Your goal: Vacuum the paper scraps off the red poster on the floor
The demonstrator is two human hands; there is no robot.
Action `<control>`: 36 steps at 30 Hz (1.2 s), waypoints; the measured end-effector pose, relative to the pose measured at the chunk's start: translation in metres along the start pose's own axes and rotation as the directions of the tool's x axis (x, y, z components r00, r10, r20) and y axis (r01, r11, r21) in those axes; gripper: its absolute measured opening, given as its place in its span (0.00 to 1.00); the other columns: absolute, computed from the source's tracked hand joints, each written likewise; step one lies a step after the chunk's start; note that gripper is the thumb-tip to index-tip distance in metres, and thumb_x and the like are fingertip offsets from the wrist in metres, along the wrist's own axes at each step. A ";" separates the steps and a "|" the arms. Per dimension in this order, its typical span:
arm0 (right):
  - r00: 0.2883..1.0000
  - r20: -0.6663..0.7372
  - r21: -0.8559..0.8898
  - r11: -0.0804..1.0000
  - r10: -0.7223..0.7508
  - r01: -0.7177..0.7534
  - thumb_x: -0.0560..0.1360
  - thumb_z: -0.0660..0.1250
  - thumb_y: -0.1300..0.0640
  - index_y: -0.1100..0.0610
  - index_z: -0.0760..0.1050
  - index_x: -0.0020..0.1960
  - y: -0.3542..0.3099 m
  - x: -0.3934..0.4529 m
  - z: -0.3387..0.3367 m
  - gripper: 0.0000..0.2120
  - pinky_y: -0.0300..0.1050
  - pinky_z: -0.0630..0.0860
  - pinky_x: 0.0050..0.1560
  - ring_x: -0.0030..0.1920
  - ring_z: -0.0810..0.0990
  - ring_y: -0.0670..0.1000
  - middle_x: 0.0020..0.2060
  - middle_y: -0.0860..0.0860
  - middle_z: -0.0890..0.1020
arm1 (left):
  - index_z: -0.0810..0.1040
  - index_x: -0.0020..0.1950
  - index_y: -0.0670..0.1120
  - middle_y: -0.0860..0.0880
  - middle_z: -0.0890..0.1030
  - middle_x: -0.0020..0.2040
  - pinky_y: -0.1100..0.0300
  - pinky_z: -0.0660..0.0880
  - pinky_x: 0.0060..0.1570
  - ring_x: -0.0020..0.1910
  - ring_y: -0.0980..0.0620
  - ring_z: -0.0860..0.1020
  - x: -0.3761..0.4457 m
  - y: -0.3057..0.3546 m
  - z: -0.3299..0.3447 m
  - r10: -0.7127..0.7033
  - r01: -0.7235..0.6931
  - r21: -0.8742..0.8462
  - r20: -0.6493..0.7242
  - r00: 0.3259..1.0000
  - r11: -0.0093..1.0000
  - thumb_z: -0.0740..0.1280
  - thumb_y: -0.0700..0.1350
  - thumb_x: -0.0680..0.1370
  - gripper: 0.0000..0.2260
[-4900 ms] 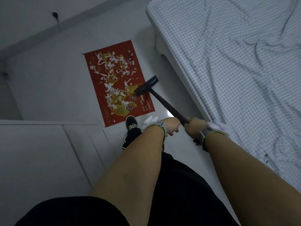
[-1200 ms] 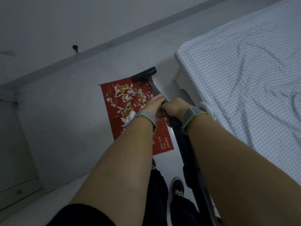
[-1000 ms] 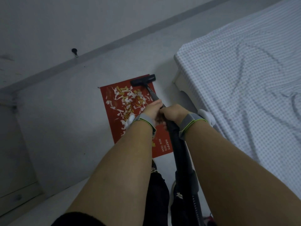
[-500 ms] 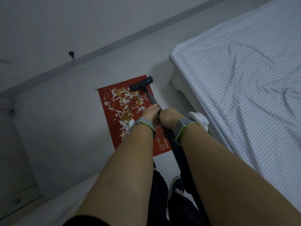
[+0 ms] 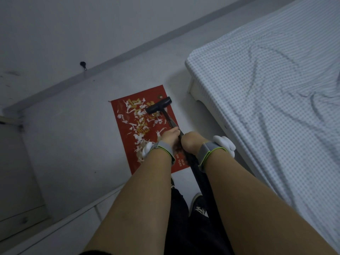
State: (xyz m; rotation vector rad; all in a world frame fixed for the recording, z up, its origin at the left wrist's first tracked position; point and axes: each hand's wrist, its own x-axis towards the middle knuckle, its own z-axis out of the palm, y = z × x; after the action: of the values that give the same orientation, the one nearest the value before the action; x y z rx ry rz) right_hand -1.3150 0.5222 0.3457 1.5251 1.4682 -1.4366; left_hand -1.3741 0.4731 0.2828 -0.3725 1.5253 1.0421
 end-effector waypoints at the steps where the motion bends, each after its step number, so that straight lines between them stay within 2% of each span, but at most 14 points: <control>1: 1.000 -0.002 -0.006 1.000 -0.010 0.010 0.85 0.51 0.64 0.65 0.72 0.39 0.007 0.000 -0.001 0.19 0.57 0.81 0.56 0.46 0.81 0.62 0.43 0.65 0.81 | 0.67 0.76 0.49 0.47 0.74 0.62 0.50 0.73 0.55 0.51 0.45 0.73 -0.002 -0.005 0.003 -0.006 0.006 0.009 0.000 1.000 1.000 0.55 0.43 0.85 0.18; 3: 0.999 0.007 -0.052 0.998 -0.042 0.043 0.85 0.51 0.64 0.64 0.70 0.37 0.022 0.000 -0.004 0.19 0.57 0.80 0.50 0.40 0.79 0.61 0.39 0.63 0.79 | 0.68 0.75 0.50 0.45 0.75 0.58 0.53 0.75 0.46 0.47 0.44 0.75 -0.008 -0.016 0.010 -0.008 0.008 0.022 0.001 1.000 1.000 0.55 0.44 0.85 0.18; 5: 0.999 -0.005 0.010 0.999 -0.047 0.047 0.84 0.53 0.61 0.59 0.68 0.38 0.031 0.000 -0.004 0.17 0.53 0.78 0.42 0.35 0.76 0.57 0.36 0.58 0.76 | 0.70 0.74 0.50 0.43 0.77 0.53 0.57 0.74 0.37 0.40 0.45 0.76 -0.010 -0.023 0.013 -0.001 0.001 0.036 -0.006 1.000 0.999 0.55 0.44 0.85 0.17; 6: 0.999 -0.007 0.039 0.998 -0.050 0.051 0.84 0.54 0.60 0.57 0.66 0.38 0.036 -0.001 -0.005 0.16 0.50 0.76 0.39 0.33 0.74 0.55 0.36 0.55 0.74 | 0.70 0.73 0.50 0.43 0.78 0.54 0.56 0.74 0.38 0.41 0.45 0.76 -0.011 -0.027 0.015 0.006 -0.006 0.042 -0.010 1.000 0.999 0.55 0.43 0.85 0.17; 10: 0.999 0.001 0.039 0.998 -0.044 0.044 0.83 0.57 0.59 0.57 0.69 0.41 0.059 -0.008 -0.008 0.12 0.46 0.73 0.32 0.32 0.73 0.53 0.35 0.54 0.74 | 0.68 0.74 0.48 0.42 0.75 0.66 0.50 0.73 0.53 0.56 0.41 0.75 -0.017 -0.048 0.026 0.019 -0.019 0.043 -0.004 1.000 0.999 0.55 0.43 0.85 0.17; 13: 0.999 0.036 0.044 0.999 -0.034 0.032 0.83 0.57 0.58 0.56 0.68 0.40 0.074 -0.016 -0.010 0.13 0.46 0.72 0.29 0.31 0.74 0.54 0.36 0.55 0.74 | 0.67 0.73 0.50 0.45 0.74 0.67 0.47 0.73 0.58 0.64 0.37 0.74 -0.021 -0.063 0.032 0.015 -0.016 0.052 0.009 1.000 0.999 0.54 0.43 0.85 0.17; 16: 0.998 0.053 0.069 0.997 -0.030 0.026 0.84 0.56 0.58 0.56 0.68 0.39 0.088 -0.031 -0.012 0.14 0.45 0.70 0.27 0.29 0.73 0.53 0.34 0.55 0.74 | 0.66 0.76 0.49 0.42 0.71 0.71 0.47 0.72 0.62 0.67 0.37 0.72 -0.020 -0.079 0.035 0.041 -0.045 0.087 0.049 0.998 0.995 0.52 0.43 0.85 0.18; 18: 0.998 0.059 0.076 0.997 -0.032 0.028 0.84 0.56 0.58 0.56 0.67 0.39 0.092 -0.039 -0.013 0.15 0.45 0.69 0.26 0.28 0.72 0.53 0.33 0.55 0.73 | 0.69 0.74 0.47 0.41 0.74 0.68 0.48 0.75 0.58 0.61 0.38 0.75 -0.021 -0.085 0.035 0.052 -0.056 0.083 0.053 0.997 0.995 0.52 0.43 0.86 0.17; 21: 0.998 0.058 0.103 0.994 -0.034 0.028 0.84 0.55 0.58 0.57 0.66 0.38 0.103 -0.051 -0.015 0.16 0.45 0.69 0.26 0.28 0.72 0.53 0.32 0.55 0.72 | 0.73 0.70 0.48 0.41 0.77 0.60 0.52 0.77 0.43 0.48 0.43 0.78 -0.030 -0.096 0.040 0.037 -0.041 0.084 0.045 0.998 0.996 0.52 0.45 0.85 0.16; 23: 0.999 0.043 0.129 0.992 0.000 -0.005 0.85 0.54 0.58 0.58 0.66 0.38 0.111 -0.056 -0.016 0.16 0.46 0.68 0.27 0.28 0.71 0.53 0.32 0.56 0.72 | 0.74 0.68 0.50 0.42 0.78 0.57 0.55 0.76 0.38 0.45 0.44 0.78 -0.034 -0.105 0.045 0.028 -0.032 0.113 0.034 0.999 0.993 0.53 0.46 0.85 0.16; 27: 0.994 0.031 0.222 0.969 0.106 -0.111 0.85 0.49 0.57 0.65 0.69 0.41 0.127 -0.059 -0.017 0.19 0.44 0.66 0.27 0.27 0.68 0.54 0.30 0.58 0.71 | 0.76 0.65 0.52 0.42 0.79 0.52 0.56 0.74 0.36 0.41 0.44 0.78 -0.041 -0.115 0.055 0.030 -0.033 0.120 0.020 0.999 0.992 0.53 0.45 0.83 0.15; 32: 0.999 0.008 0.259 0.965 0.042 -0.043 0.83 0.49 0.59 0.65 0.70 0.40 0.146 -0.059 -0.030 0.19 0.37 0.66 0.23 0.23 0.67 0.52 0.27 0.57 0.71 | 0.79 0.59 0.49 0.43 0.77 0.42 0.59 0.74 0.32 0.32 0.46 0.76 -0.045 -0.123 0.069 0.025 -0.029 0.171 0.028 0.999 0.985 0.59 0.44 0.79 0.13; 36: 0.999 0.038 0.233 0.972 0.017 -0.025 0.84 0.53 0.58 0.65 0.71 0.40 0.151 -0.064 -0.045 0.18 0.37 0.67 0.25 0.24 0.68 0.52 0.25 0.57 0.71 | 0.76 0.48 0.48 0.42 0.77 0.41 0.57 0.74 0.35 0.35 0.44 0.76 -0.051 -0.122 0.084 0.046 -0.049 0.159 0.023 0.999 0.986 0.62 0.44 0.79 0.04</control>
State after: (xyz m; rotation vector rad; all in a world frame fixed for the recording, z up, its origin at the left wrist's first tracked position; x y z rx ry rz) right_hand -1.1486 0.5089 0.3772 1.6387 1.2936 -1.6636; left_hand -1.2191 0.4548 0.2885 -0.2143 1.5944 0.9500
